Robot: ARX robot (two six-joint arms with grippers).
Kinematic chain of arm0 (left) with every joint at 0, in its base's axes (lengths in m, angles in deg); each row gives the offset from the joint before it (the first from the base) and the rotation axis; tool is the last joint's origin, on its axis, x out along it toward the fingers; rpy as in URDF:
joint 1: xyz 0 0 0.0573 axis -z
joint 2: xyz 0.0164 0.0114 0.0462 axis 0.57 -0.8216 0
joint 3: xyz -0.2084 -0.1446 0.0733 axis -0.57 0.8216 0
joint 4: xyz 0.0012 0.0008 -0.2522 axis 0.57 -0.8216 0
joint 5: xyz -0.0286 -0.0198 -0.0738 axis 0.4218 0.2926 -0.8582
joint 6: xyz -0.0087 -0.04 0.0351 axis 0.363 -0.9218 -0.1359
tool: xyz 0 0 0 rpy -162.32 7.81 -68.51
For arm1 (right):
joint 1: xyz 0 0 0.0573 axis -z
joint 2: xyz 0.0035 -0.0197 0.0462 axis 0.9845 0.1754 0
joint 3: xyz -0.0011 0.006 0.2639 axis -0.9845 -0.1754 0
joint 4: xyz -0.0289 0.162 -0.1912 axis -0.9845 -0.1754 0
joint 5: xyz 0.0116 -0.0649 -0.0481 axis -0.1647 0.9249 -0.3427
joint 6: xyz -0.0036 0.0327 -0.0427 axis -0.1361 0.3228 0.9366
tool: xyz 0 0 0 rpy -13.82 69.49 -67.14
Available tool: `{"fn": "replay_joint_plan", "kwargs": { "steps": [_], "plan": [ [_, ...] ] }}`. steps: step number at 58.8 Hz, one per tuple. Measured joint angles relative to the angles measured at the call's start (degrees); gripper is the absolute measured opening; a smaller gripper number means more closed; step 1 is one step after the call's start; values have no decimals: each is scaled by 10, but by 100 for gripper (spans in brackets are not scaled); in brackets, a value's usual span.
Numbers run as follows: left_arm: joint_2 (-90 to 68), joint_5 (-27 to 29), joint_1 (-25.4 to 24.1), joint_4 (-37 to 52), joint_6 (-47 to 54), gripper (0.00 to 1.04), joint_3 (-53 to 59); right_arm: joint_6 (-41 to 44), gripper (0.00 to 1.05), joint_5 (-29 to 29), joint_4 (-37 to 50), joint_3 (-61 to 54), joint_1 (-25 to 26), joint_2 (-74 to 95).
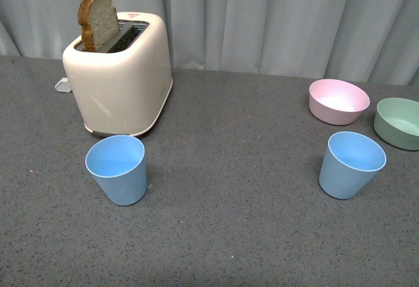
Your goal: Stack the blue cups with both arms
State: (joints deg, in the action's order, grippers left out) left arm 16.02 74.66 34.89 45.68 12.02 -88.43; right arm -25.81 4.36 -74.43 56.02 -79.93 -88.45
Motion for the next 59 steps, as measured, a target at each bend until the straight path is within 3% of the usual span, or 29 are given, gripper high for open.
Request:
{"fn": "replay_joint_plan", "kwargs": {
  "steps": [59],
  "plan": [
    [0,0,0,0,0,98,0,0,95,0,0,0,0,0]
  ]
}}
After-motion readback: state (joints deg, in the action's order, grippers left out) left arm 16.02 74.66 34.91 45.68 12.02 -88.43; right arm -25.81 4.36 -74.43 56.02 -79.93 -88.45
